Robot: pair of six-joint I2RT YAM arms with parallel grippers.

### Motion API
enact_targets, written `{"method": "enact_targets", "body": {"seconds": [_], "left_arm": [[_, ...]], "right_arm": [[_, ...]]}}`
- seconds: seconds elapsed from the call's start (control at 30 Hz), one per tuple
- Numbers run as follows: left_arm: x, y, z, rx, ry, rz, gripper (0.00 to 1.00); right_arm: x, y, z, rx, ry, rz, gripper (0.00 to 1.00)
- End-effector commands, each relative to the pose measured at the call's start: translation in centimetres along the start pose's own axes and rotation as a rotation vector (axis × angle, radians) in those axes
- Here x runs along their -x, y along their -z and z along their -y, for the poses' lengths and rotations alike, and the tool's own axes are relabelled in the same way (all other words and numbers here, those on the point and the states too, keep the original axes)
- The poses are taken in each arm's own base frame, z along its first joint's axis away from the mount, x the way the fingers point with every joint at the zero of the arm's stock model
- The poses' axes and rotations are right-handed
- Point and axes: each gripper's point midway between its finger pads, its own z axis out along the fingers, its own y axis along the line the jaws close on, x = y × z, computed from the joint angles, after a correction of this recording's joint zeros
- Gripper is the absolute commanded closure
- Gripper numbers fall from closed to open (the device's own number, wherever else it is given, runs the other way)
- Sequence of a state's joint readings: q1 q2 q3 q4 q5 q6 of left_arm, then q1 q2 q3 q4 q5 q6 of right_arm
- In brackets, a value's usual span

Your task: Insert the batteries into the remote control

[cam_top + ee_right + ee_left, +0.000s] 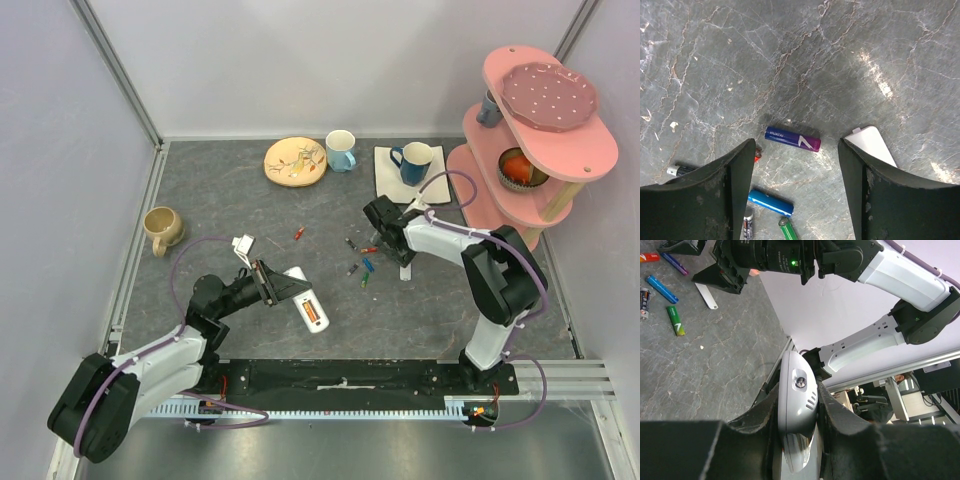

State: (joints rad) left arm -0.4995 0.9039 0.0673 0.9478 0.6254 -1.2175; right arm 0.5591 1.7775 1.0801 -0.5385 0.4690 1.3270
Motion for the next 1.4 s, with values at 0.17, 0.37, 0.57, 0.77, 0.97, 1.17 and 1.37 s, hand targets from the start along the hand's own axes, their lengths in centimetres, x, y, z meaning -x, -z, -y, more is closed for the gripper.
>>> {"method": "enact_targets", "body": {"seconds": [0.17, 0.37, 0.57, 0.77, 0.97, 1.17, 1.37], "left_arm": [[0.4, 0.0, 0.5, -0.023, -0.036, 0.016, 0.98], [0.3, -0.1, 0.0, -0.015, -0.037, 0.008, 0.98], [-0.1, -0.2, 0.2, -0.028, -0.039, -0.021, 0.98], [-0.2, -0.3, 0.7, -0.042, -0.058, -0.042, 0.98], [-0.3, -0.3, 0.9, -0.051, -0.060, -0.052, 0.98], [-0.4, -0.2, 0.6, -0.046, -0.059, -0.051, 0.98], [-0.4, -0.3, 0.5, -0.042, -0.055, -0.052, 0.98]], "right_arm": [[6.3, 5.6, -2.5, 0.161, 0.425, 0.181, 0.26], [4.3, 4.7, -2.6, 0.282, 0.942, 0.116, 0.37], [0.8, 3.2, -2.7, 0.380, 1.103, -0.003, 0.46], [1.2, 2.8, -3.8, 0.391, 1.135, 0.019, 0.48], [0.5, 1.4, -3.2, 0.358, 1.146, -0.003, 0.58], [1.1, 0.7, -2.7, 0.343, 1.107, 0.014, 0.59], [1.4, 0.1, -2.5, 0.338, 1.091, 0.004, 0.59]]}}
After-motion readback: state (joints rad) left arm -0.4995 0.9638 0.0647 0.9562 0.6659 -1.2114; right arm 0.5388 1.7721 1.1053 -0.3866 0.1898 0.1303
